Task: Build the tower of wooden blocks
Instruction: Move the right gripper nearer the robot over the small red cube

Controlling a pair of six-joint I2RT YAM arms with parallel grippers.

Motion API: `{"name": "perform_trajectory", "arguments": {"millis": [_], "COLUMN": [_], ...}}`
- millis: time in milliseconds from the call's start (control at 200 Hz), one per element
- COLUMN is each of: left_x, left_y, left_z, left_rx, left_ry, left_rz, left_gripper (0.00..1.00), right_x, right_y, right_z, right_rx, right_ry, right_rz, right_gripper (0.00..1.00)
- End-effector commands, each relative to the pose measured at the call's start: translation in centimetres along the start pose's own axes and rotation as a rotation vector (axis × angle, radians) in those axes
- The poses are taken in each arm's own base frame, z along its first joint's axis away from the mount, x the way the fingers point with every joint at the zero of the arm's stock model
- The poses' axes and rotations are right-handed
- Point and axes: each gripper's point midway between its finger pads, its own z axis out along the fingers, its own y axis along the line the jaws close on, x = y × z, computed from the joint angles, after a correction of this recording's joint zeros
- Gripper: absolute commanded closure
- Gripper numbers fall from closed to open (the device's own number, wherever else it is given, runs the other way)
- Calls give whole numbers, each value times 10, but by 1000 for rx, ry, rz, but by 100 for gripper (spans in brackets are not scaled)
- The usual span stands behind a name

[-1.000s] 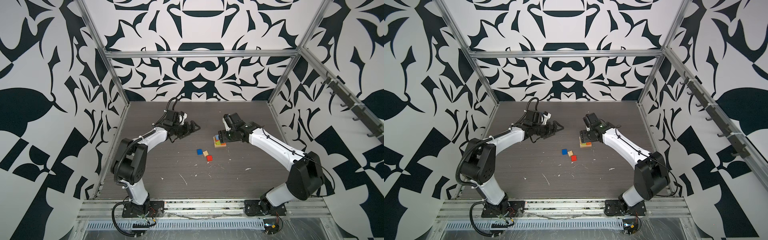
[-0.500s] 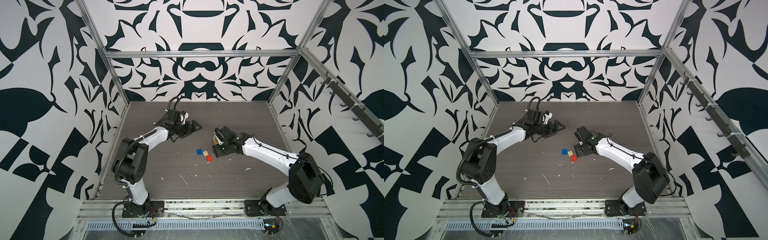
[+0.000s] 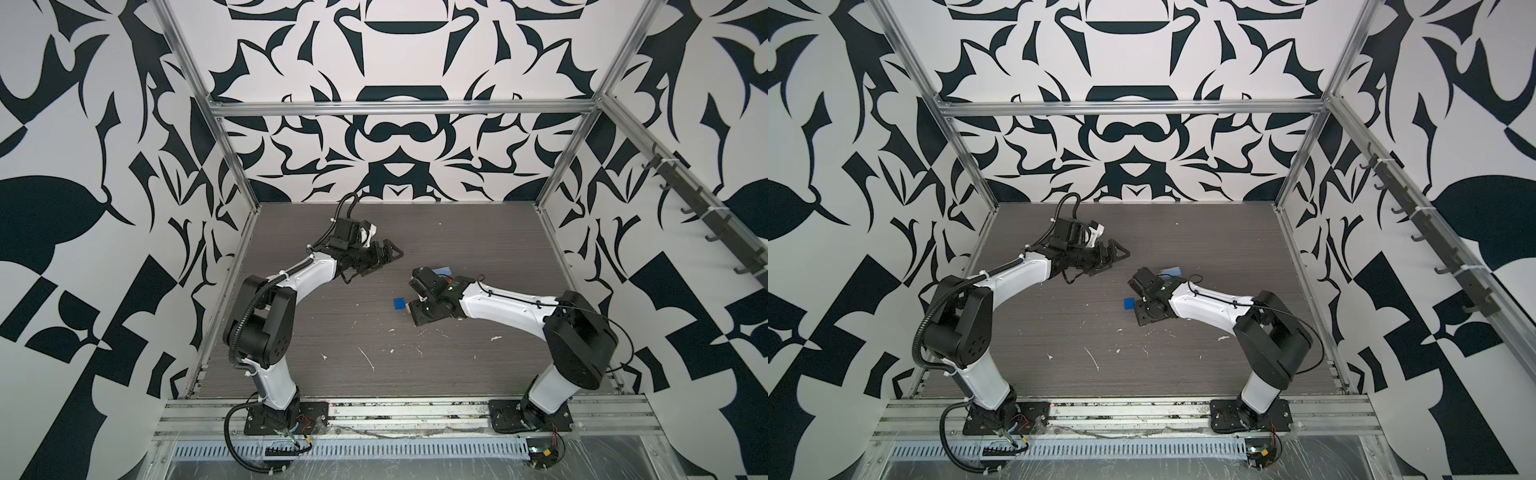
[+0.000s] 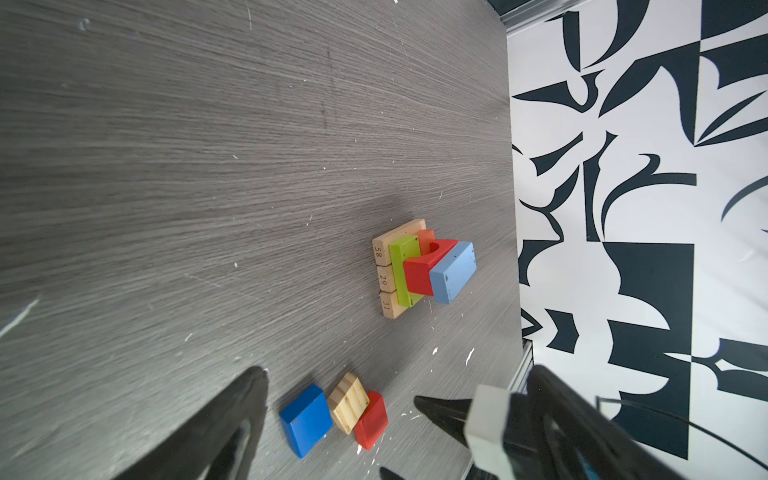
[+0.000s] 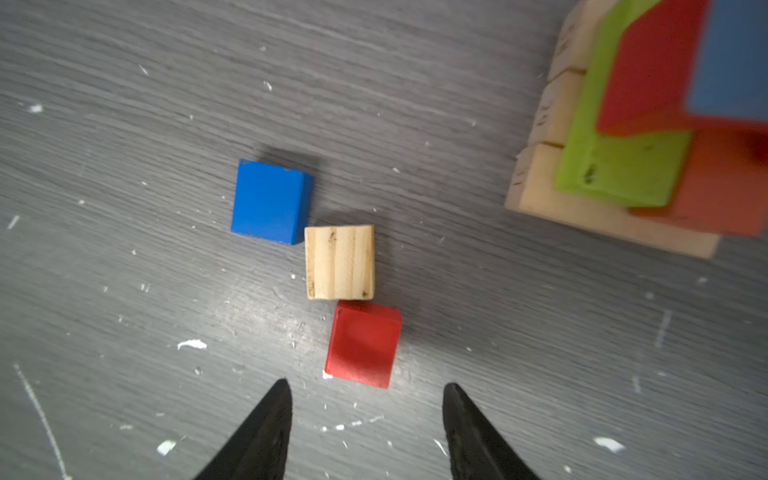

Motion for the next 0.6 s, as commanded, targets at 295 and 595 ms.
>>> {"name": "perform_trajectory", "arguments": {"millis": [295, 595], "left_x": [0, 2], "left_y": [-1, -4], "left_z": [7, 10], "left_rx": [11, 19], "left_ry": [5, 13], "left_rz": [-8, -4], "left_gripper": [1, 1], "right_x": [-1, -1], "right_y": [3, 3], "right_z": [21, 25], "right_rx": [37, 48], "right_ry": [3, 16], "right_rz": [25, 20], "right_gripper": [48, 56]}}
